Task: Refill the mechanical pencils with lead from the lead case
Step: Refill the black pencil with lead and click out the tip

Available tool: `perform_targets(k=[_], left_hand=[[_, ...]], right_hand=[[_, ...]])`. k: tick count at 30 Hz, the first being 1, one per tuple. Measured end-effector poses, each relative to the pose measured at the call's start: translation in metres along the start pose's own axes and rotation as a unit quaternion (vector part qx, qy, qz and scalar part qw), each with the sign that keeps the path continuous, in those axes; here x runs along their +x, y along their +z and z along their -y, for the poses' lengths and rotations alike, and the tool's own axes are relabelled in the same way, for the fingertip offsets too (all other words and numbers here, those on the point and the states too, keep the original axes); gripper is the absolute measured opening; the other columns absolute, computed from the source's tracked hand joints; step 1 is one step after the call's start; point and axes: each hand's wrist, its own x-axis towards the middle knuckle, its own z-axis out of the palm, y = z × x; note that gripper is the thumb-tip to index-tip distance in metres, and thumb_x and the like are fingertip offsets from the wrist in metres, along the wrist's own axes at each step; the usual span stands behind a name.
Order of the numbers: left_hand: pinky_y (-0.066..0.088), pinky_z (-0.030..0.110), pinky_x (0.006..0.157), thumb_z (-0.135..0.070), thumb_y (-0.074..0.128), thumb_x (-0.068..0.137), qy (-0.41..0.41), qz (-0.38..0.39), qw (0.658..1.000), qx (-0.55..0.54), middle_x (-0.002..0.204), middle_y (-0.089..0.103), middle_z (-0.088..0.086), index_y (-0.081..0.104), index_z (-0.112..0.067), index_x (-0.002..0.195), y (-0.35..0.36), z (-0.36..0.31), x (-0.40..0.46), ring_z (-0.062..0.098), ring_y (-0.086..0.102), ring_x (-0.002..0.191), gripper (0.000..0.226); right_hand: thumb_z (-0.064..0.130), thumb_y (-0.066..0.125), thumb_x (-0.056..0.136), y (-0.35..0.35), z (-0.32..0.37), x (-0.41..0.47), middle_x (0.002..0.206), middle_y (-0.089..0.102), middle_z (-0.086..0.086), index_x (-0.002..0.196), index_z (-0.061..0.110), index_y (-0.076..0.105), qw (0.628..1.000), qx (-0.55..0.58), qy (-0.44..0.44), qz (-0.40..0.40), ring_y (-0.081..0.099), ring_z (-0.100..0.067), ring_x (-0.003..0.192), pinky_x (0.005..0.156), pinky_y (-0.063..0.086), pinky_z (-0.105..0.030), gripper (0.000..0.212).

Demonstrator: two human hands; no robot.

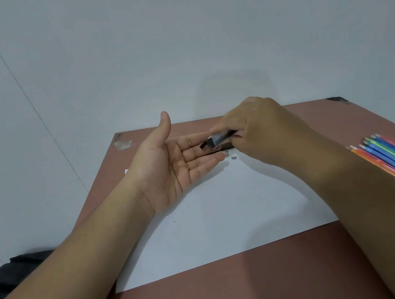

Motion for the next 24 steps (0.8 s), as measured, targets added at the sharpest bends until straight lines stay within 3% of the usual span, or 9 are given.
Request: perform_targets(k=[1,4,5,8,9,13,17,19,24], left_hand=[[0.045,0.041,0.107,-0.072,0.029,0.096,0.001,0.000,1.000,0.002,0.130,0.062,0.028,0.053,0.008,0.135,0.000,0.000,0.000,0.040,0.061,0.122,0.092],[0.045,0.040,0.107,-0.072,0.030,0.096,-0.001,-0.001,1.000,0.003,0.129,0.063,0.027,0.053,0.008,0.133,0.000,0.000,0.000,0.039,0.062,0.121,0.091],[0.046,0.040,0.106,-0.072,0.030,0.096,-0.002,-0.001,1.000,0.002,0.129,0.064,0.027,0.053,0.007,0.134,0.000,0.001,0.000,0.039,0.062,0.121,0.091],[0.048,0.041,0.105,-0.072,0.030,0.096,-0.001,-0.001,1.000,0.008,0.129,0.064,0.026,0.054,0.007,0.134,-0.001,0.001,0.001,0.040,0.063,0.120,0.090],[0.048,0.040,0.104,-0.072,0.030,0.096,0.000,-0.002,1.000,0.012,0.128,0.064,0.026,0.055,0.006,0.133,-0.001,0.001,0.001,0.040,0.063,0.119,0.090],[0.053,0.039,0.100,-0.061,0.031,0.102,0.032,-0.042,0.998,0.035,0.123,0.068,0.024,0.060,0.003,0.127,-0.001,0.002,0.002,0.037,0.067,0.115,0.074],[0.059,0.038,0.088,-0.014,0.048,0.104,0.134,-0.170,0.965,0.146,0.100,0.073,0.023,0.069,0.002,0.098,-0.003,0.007,0.007,0.034,0.069,0.095,0.028],[0.060,0.037,0.085,0.002,0.052,0.096,0.155,-0.195,0.943,0.222,0.099,0.073,0.024,0.070,0.000,0.087,-0.005,0.009,0.007,0.028,0.067,0.086,0.021],[0.060,0.042,0.086,-0.005,0.069,0.089,0.155,-0.212,0.909,0.324,0.079,0.072,0.015,0.075,-0.003,0.084,-0.008,0.013,0.009,0.021,0.068,0.076,0.007]], right_hand=[[0.012,0.059,0.093,0.001,0.001,0.000,0.103,0.073,0.011,0.132,0.049,0.062,1.000,0.006,0.009,-0.006,0.063,-0.014,0.097,0.084,0.054,-0.036,0.054],[0.008,0.060,0.089,0.002,-0.001,-0.005,0.099,0.070,0.008,0.144,0.073,0.006,0.996,0.081,0.015,-0.036,0.066,-0.017,0.088,0.077,0.057,-0.035,0.101],[0.008,0.060,0.089,0.000,0.000,-0.006,0.095,0.069,0.007,0.140,0.077,0.002,0.995,0.089,0.017,-0.037,0.066,-0.018,0.086,0.076,0.056,-0.034,0.104],[0.015,0.062,0.093,0.003,-0.006,0.002,0.101,0.070,0.010,0.127,0.058,0.059,1.000,0.006,0.002,-0.011,0.063,-0.016,0.100,0.085,0.052,-0.033,0.055],[0.017,0.063,0.095,0.005,-0.008,0.003,0.108,0.072,0.011,0.123,0.049,0.068,1.000,0.001,0.001,-0.001,0.062,-0.013,0.105,0.091,0.052,-0.034,0.043],[0.020,0.064,0.096,0.007,-0.011,0.003,0.115,0.072,0.007,0.127,0.041,0.069,1.000,0.006,-0.008,-0.002,0.060,-0.013,0.104,0.094,0.051,-0.035,0.038],[0.012,0.062,0.093,0.009,-0.015,0.003,0.118,0.071,0.010,0.127,0.043,0.068,1.000,0.008,0.000,-0.029,0.050,-0.004,0.094,0.091,0.052,-0.034,0.046],[0.011,0.062,0.092,0.010,-0.016,0.004,0.117,0.072,0.011,0.126,0.044,0.068,1.000,0.004,-0.006,-0.031,0.052,-0.005,0.092,0.089,0.053,-0.034,0.048],[0.012,0.062,0.093,0.010,-0.017,0.005,0.121,0.070,0.012,0.127,0.046,0.067,1.000,0.001,0.004,-0.031,0.054,-0.006,0.092,0.088,0.053,-0.032,0.048]])
